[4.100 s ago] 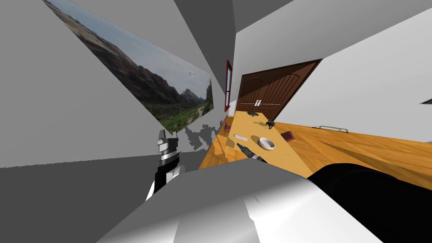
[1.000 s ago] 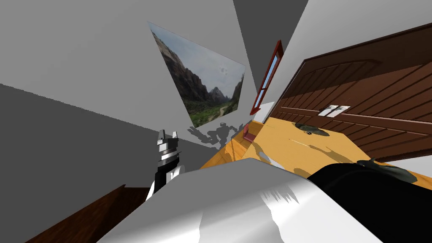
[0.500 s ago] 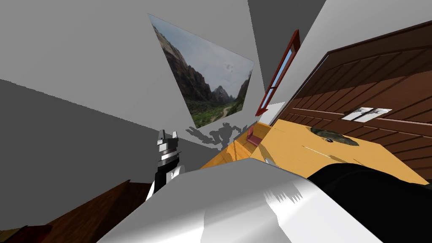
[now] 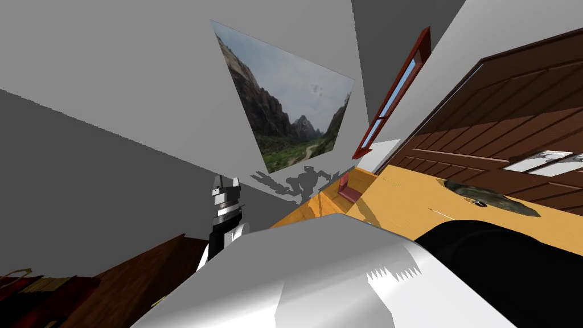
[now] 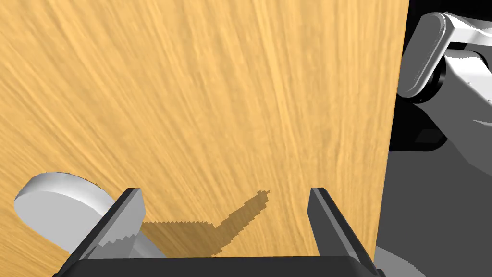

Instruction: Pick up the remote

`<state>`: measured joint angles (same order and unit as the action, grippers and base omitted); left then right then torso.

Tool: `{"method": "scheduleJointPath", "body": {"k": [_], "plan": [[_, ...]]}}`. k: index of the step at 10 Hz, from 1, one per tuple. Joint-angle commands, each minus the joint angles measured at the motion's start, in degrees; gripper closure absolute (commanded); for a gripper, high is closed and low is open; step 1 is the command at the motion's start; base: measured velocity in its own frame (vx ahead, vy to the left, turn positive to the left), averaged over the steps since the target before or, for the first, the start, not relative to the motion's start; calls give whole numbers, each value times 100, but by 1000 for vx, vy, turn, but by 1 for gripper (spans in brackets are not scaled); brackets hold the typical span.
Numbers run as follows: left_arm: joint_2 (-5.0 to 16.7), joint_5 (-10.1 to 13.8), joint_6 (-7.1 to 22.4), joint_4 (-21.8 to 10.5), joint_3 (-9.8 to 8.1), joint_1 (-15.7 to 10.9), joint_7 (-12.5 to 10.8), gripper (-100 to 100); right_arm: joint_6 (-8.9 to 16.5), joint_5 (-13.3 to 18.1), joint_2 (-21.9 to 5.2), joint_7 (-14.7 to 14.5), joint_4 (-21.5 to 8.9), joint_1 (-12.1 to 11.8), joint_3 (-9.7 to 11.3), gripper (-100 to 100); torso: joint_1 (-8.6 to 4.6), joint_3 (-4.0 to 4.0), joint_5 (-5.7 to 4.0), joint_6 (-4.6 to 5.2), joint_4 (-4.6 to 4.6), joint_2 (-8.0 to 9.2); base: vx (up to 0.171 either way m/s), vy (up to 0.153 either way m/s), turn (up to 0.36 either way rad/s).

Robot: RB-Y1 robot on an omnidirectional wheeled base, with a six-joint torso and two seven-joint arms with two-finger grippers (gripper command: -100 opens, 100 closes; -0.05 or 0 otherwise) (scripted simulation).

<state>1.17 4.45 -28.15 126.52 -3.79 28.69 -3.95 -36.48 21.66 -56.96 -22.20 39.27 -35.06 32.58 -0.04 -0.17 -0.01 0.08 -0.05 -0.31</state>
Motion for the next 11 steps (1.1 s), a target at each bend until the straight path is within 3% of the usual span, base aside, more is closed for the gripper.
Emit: {"method": "scheduleJointPath", "body": {"k": [1, 4, 5, 7, 9, 10, 11], "plan": [[0, 0, 0, 0, 0, 0, 0, 0, 45, 79, -70, 18, -203, 27, 160, -100, 0, 0, 0, 0, 0, 0, 74, -29, 242], [1, 0, 0, 0, 0, 0, 0, 0, -19, 250, -16, -50, -809, 216, 495, -100, -18, -14, -4, -5, -5, -25, 114, -73, 259], [1, 0, 0, 0, -1, 0, 0, 0, -19, 250, -16, -50, -809, 216, 495, -100, -27, -15, -5, -4, -6, -27, 63, -83, 122], [1, 0, 0, 0, 0, 0, 0, 0, -76, 376, 205, -96, -1159, 430, 760, -100, -24, -5, -6, -4, -1, -9, 74, -98, 273], [1, 0, 0, 0, -1, 1, 0, 0, -73, 365, 184, -89, -1156, 426, 737, -100, -15, -7, -6, 3, -3, -12, 49, -47, 39], [0, 0, 0, 0, 0, 1, 0, 0, -98, 370, 197, -100, -1191, 442, 742, 0, 2, 0, -1, 4, 0, 2, 6, -6, 3], [0, 0, 0, 0, 0, 0, 0, 0, 93, 331, 252, 31, -1059, 472, 833, -100, 12, 6, 2, 5, 2, 11, -55, -19, 140]]}}
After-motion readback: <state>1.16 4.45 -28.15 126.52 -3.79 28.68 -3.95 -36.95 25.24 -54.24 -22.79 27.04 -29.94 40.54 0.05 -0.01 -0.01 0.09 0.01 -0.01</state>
